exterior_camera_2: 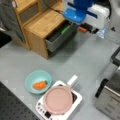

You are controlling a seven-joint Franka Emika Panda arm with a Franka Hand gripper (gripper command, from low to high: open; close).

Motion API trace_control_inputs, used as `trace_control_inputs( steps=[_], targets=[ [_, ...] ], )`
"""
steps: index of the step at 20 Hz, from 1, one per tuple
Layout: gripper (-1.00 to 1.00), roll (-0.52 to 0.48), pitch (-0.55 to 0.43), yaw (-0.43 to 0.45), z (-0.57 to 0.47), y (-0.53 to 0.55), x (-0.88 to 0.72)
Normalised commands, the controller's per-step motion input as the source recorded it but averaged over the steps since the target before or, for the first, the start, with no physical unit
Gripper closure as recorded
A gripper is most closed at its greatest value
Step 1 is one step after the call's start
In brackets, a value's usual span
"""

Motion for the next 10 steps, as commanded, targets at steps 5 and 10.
trace_control_inputs(
  steps=[5,10],
  targets=[
    [-1.00,-0.083,0.103,0.159,-0.04,-0.09,0.16],
    [-1.00,-0.087,0.101,0.121,-0.08,-0.30,0.53]
  ],
)
